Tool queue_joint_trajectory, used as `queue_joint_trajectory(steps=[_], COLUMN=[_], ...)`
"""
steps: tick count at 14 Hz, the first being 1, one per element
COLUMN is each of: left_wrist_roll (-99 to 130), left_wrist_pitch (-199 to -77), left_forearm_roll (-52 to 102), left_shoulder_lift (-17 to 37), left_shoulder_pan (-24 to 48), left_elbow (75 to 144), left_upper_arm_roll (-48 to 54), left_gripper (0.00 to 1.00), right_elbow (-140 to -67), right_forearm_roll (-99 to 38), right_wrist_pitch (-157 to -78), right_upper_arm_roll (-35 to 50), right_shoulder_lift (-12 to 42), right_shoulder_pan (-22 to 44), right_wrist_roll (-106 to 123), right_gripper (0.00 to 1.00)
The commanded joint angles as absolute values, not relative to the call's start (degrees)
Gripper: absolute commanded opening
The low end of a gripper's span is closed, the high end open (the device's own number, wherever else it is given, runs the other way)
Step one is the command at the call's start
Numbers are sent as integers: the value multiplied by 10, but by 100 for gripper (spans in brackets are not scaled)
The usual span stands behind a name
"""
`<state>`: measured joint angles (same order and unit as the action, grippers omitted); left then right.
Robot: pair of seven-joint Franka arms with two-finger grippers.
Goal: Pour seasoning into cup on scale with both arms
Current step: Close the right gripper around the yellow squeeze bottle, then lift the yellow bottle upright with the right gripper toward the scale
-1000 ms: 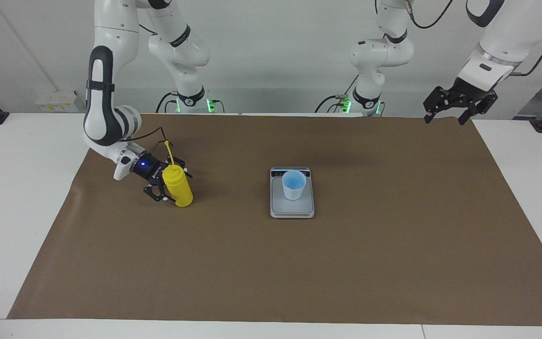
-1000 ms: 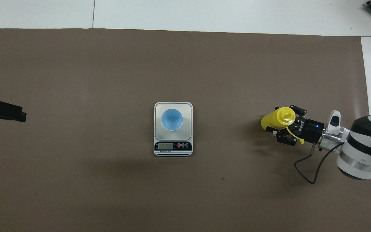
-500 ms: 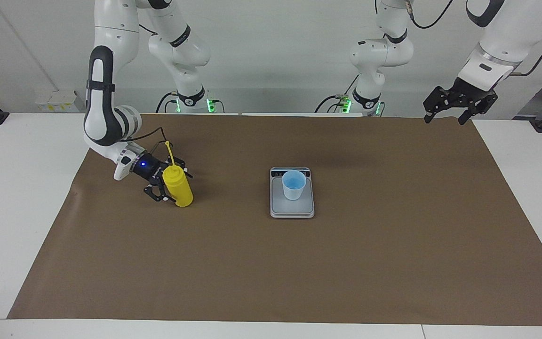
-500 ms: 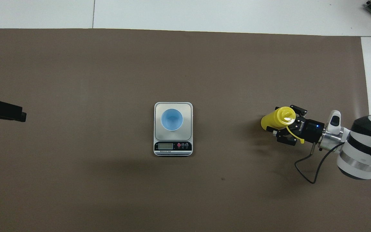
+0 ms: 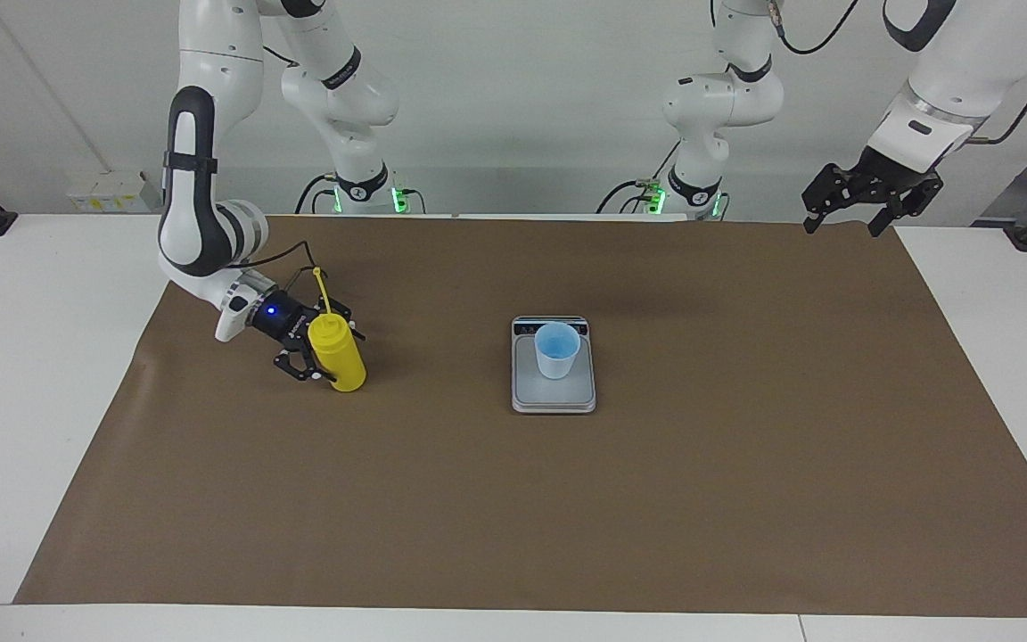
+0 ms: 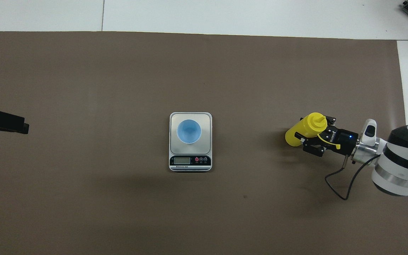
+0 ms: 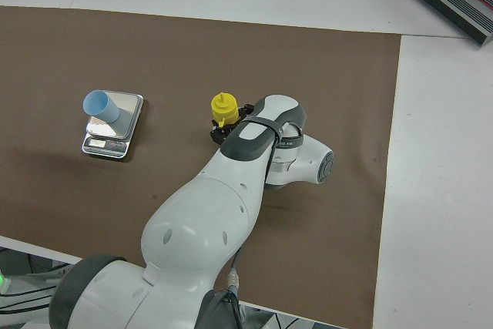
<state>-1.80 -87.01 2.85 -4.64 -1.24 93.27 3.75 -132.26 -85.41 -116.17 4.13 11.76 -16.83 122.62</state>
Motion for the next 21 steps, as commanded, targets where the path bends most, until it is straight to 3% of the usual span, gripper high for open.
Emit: queue_joint_trajectory(steps=[1, 7, 21], left_wrist_roll=[-15, -15, -15], left_wrist_pitch=[-865, -865, -874], left_forearm_roll=[33, 33, 11], left_shoulder_lift=[-60, -60, -59], left_shoulder_pan=[-18, -18, -18], left_elbow=[944, 944, 943], left_upper_arm_roll=[39, 39, 40], left_gripper=[100, 100, 100], right_elbow=[-1311, -1273, -1107], right_forearm_roll=[-867, -854, -610], right_wrist_pitch=[-1172, -1182, -1179], right_upper_arm_roll=[47, 47, 50], right_shoulder_lift=[116, 109, 109], right_shoulder_pan=[-169, -156, -135], right_wrist_roll=[1243, 1195, 941], right_gripper=[4, 3, 3])
